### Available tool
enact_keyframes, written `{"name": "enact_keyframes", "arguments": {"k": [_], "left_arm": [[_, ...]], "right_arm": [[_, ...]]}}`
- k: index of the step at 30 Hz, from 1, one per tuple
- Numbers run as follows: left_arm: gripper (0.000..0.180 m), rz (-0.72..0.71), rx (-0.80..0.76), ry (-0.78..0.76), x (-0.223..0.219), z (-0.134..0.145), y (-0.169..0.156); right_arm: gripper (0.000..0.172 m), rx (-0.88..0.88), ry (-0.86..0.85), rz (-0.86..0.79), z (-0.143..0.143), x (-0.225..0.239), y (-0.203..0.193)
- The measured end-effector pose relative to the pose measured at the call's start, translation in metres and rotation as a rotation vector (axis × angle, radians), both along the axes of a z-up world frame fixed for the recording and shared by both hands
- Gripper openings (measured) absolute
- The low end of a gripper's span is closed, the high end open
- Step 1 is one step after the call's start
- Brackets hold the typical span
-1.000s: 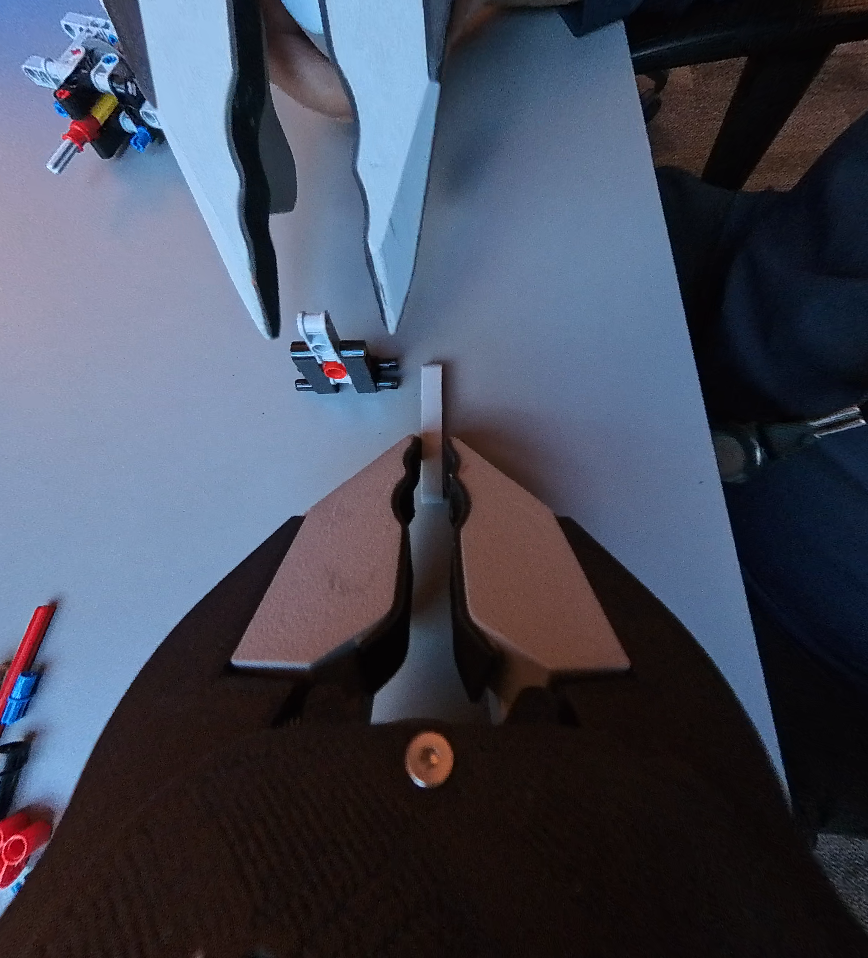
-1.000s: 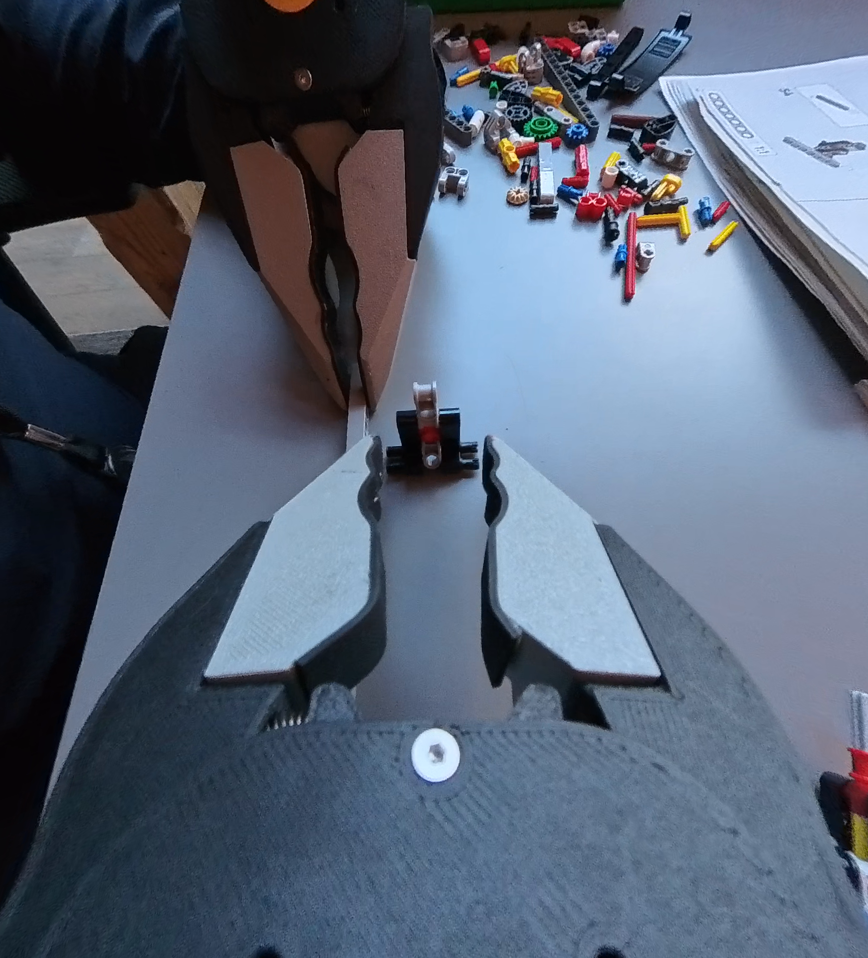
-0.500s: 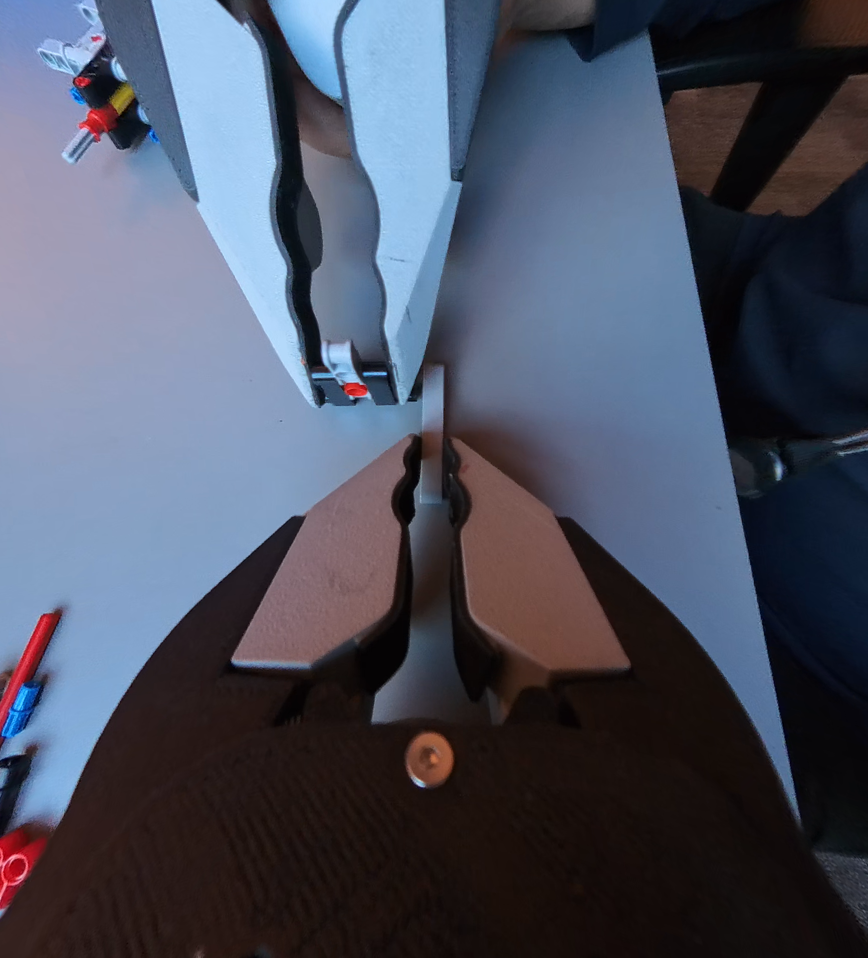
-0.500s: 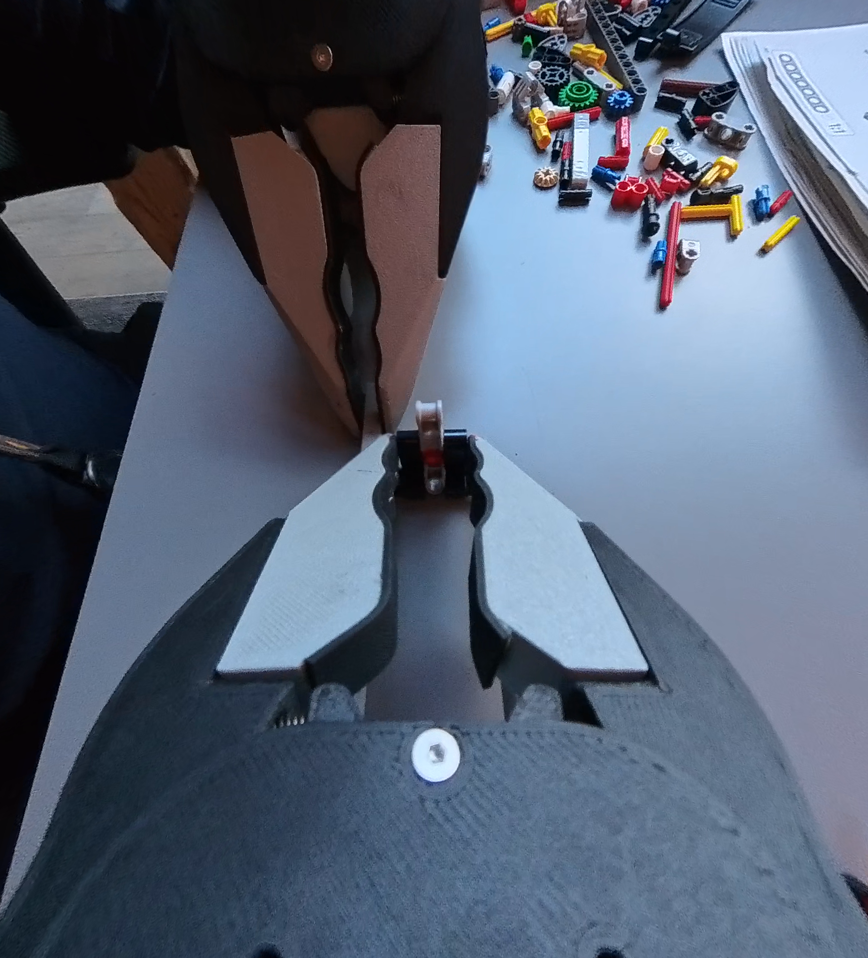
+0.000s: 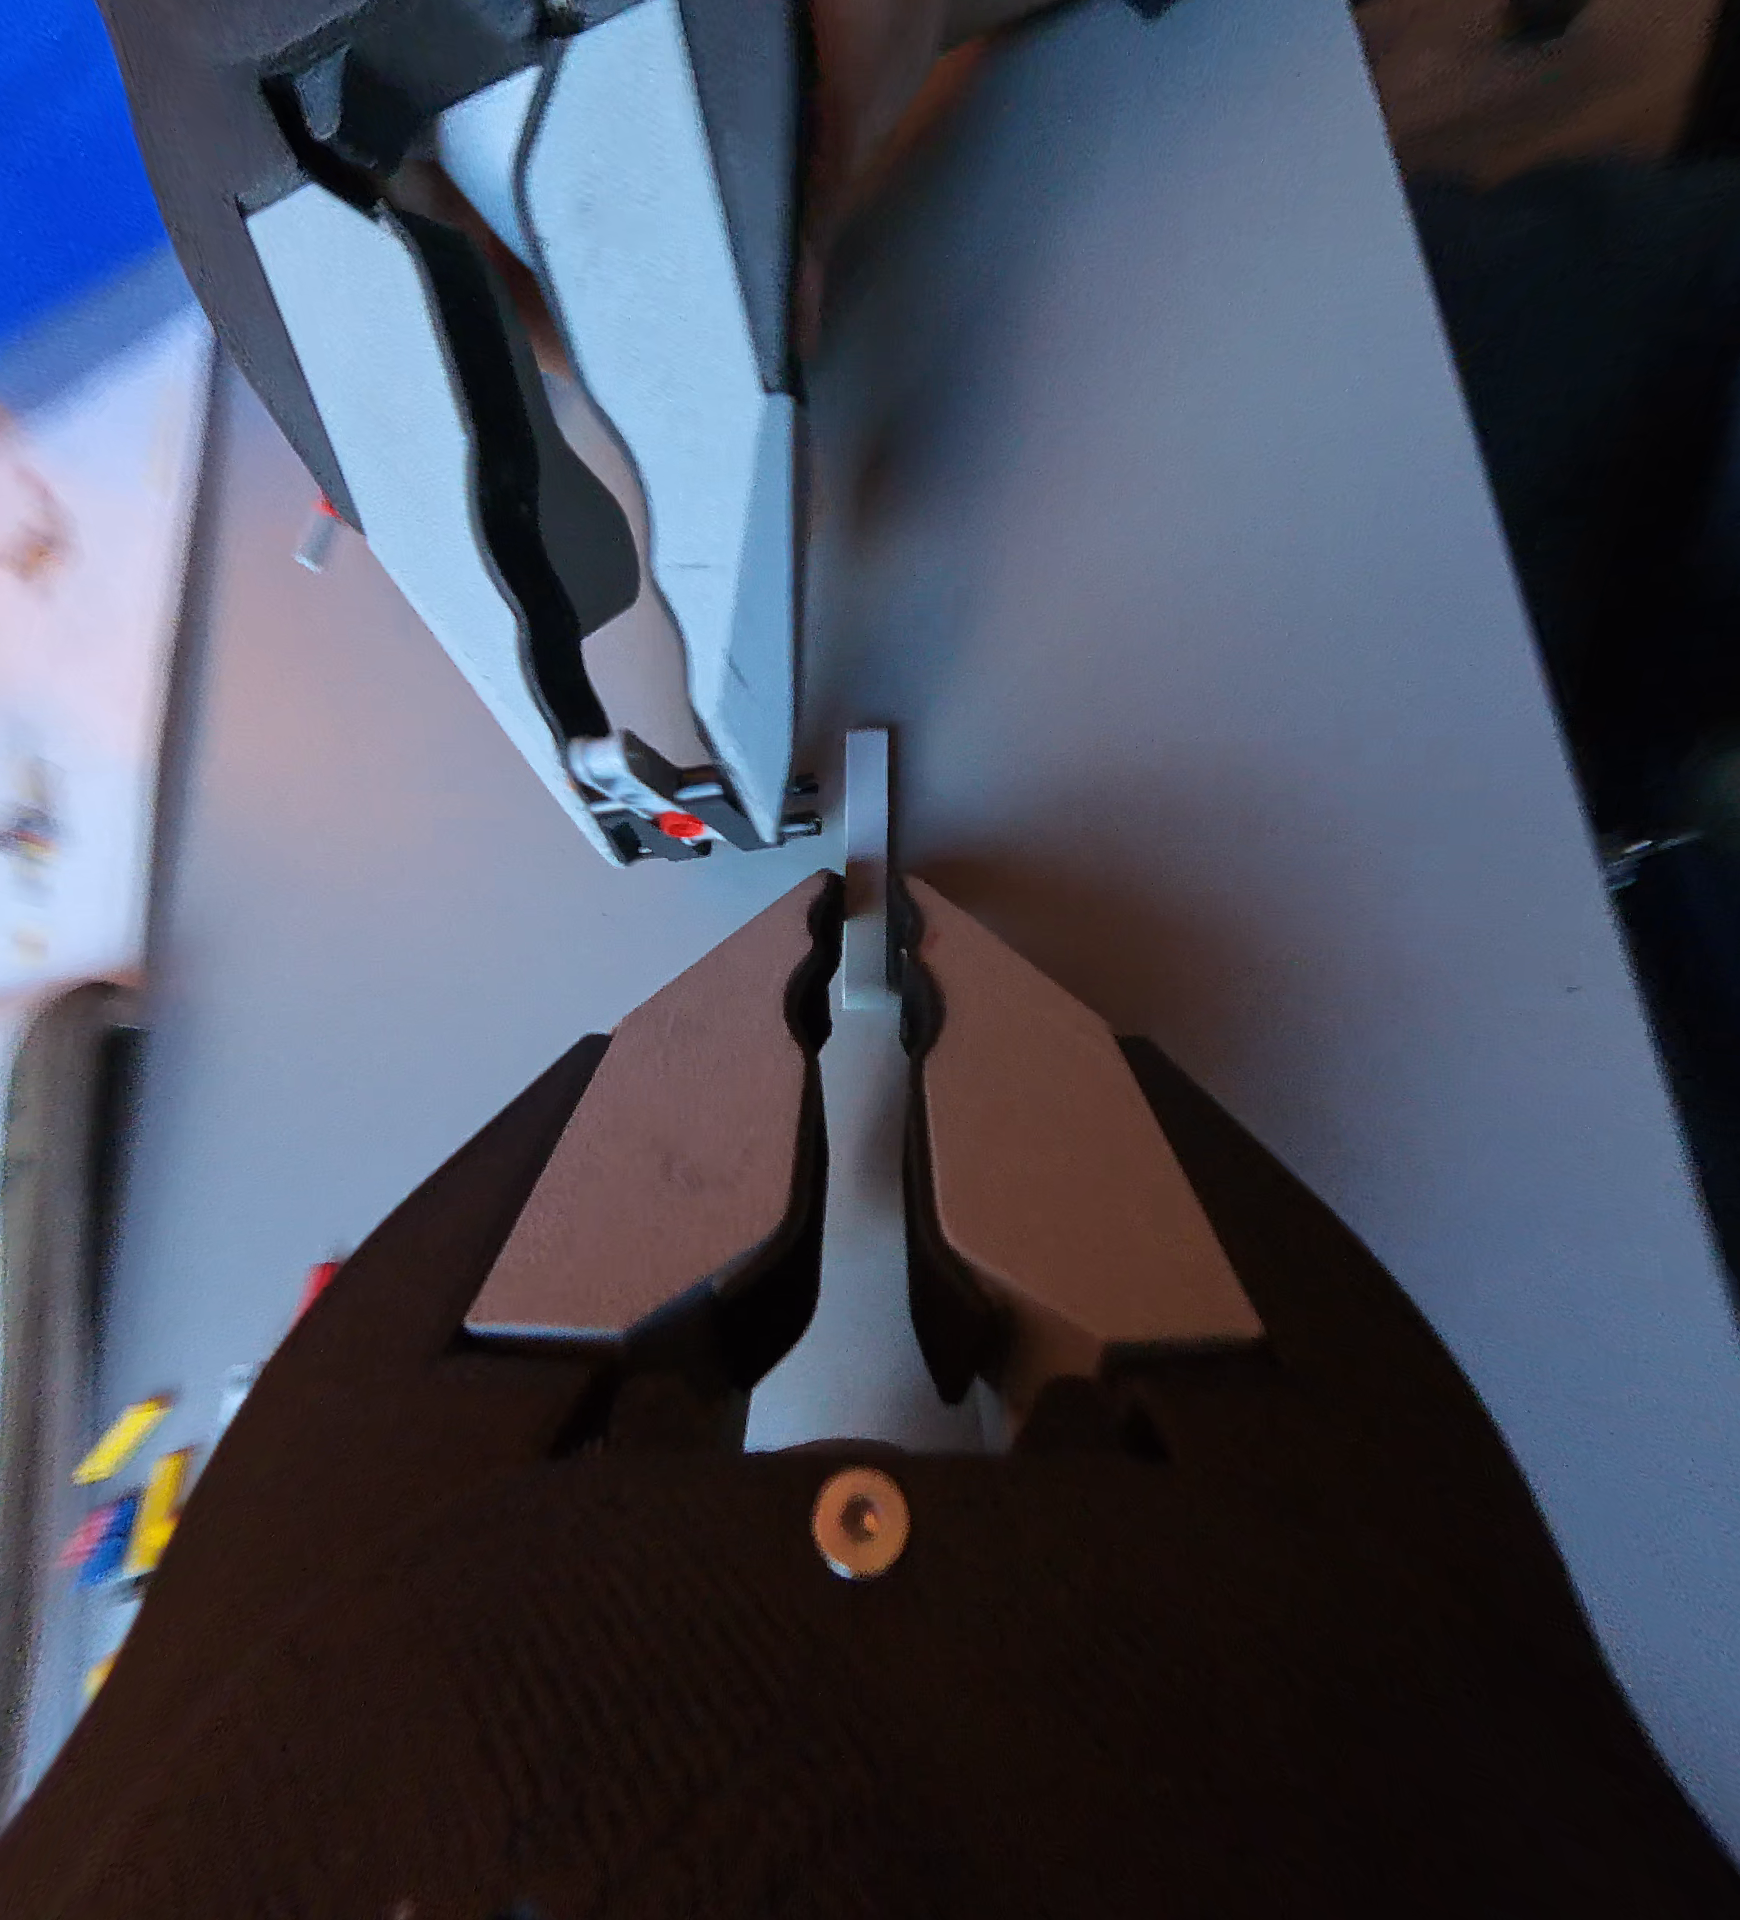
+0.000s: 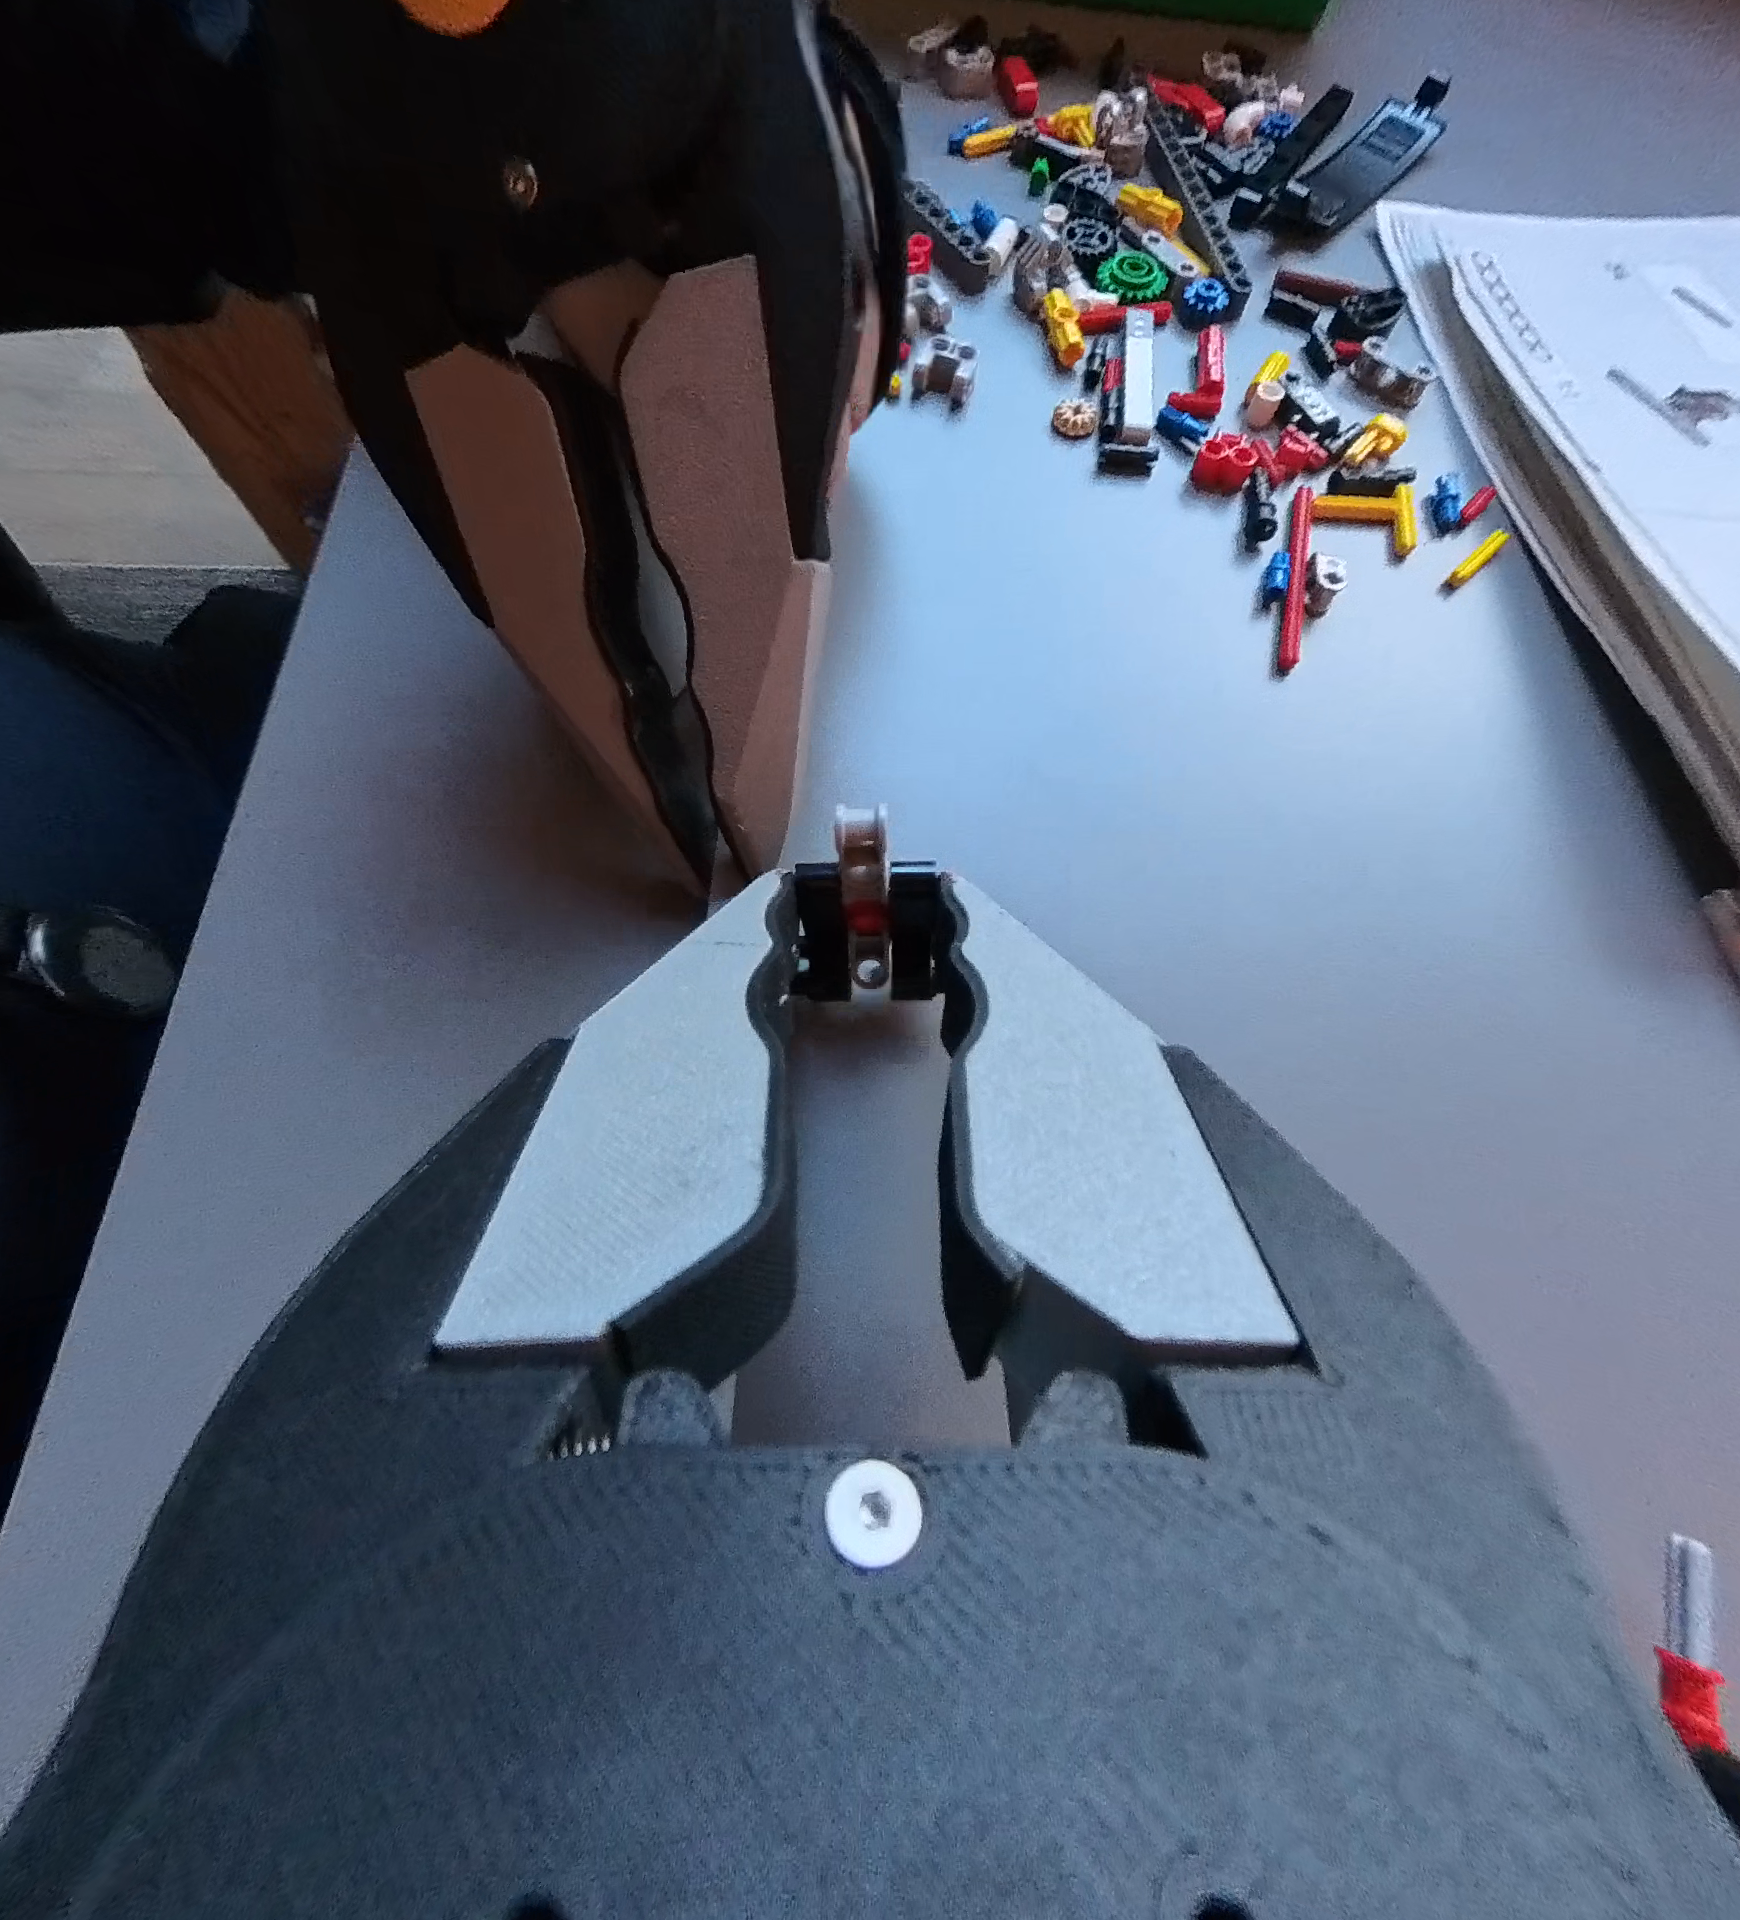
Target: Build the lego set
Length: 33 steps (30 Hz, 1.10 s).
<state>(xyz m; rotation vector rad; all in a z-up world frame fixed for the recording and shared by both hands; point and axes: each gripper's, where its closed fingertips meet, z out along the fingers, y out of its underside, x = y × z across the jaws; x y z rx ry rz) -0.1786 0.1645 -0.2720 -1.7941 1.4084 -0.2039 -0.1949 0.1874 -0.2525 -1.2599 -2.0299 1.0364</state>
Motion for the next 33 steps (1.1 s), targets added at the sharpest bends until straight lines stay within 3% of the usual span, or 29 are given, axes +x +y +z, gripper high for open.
{"name": "enact_keyframes", "arguments": {"k": [8,18,22,30,33], "left_arm": [[0.005,0.008,0.420,0.240,-0.004,0.003,0.012],[0.005,0.002,0.401,0.241,-0.003,0.004,0.008],[0.007,0.004,0.303,0.197,-0.003,0.004,0.001],[0.030,0.016,0.172,0.120,-0.001,0.010,-0.013],[0.029,0.080,0.122,0.026,-0.007,0.022,-0.010]], "right_arm": [[0.021,0.051,0.101,-0.095,0.013,0.002,0.021],[0.022,0.194,0.181,-0.100,0.021,0.004,0.020],[0.022,0.196,0.186,-0.106,0.022,0.004,0.020],[0.022,0.194,0.199,-0.087,0.025,0.005,0.013],[0.022,0.202,0.250,-0.078,0.034,0.006,0.007]]}}
